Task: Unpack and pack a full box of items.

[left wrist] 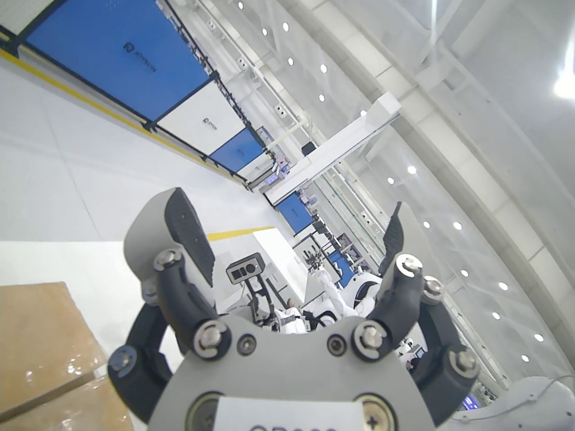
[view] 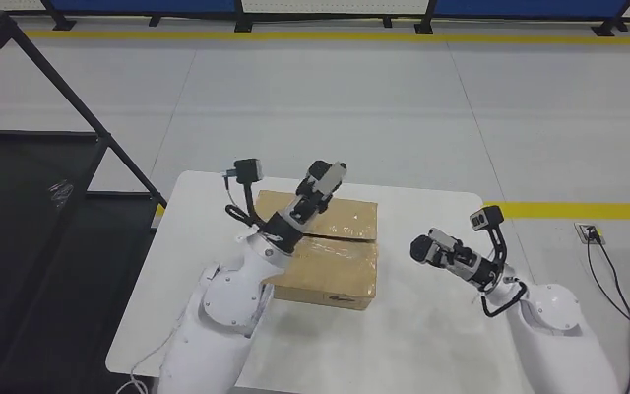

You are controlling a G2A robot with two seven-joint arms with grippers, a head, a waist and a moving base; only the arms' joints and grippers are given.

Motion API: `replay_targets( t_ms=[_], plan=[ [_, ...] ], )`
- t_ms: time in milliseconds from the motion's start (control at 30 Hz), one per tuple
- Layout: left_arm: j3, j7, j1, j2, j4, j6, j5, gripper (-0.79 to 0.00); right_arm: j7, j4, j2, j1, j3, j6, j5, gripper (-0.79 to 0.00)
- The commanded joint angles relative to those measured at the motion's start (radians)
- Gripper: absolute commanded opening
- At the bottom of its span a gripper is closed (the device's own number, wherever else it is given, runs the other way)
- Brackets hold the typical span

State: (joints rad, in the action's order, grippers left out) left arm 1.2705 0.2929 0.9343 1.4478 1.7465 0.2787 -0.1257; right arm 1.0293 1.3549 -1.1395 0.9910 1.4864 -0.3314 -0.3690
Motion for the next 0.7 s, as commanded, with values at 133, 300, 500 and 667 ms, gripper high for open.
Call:
replay_targets(
  t_ms=[133,300,500,667],
  plan=[
    [0.296,0.044,0.144,-0.037,0.154,-0.001,0.053,0.000,-0.033,0.044,0.001,-0.048,-0.072,0.083,0.156,0.000],
    [0.453,0.062,0.254,-0.054,0.170,0.018,0.093,0.000,-0.054,0.043,0.000,-0.049,-0.071,0.095,0.162,0.000],
    [0.517,0.086,0.335,-0.065,0.123,0.035,0.141,0.000,-0.079,0.061,0.000,-0.046,-0.078,0.091,0.192,0.000],
    [0.530,0.069,0.340,-0.070,0.066,0.038,0.163,0.000,-0.205,0.242,0.003,-0.009,-0.149,0.010,0.524,0.000]
  ],
)
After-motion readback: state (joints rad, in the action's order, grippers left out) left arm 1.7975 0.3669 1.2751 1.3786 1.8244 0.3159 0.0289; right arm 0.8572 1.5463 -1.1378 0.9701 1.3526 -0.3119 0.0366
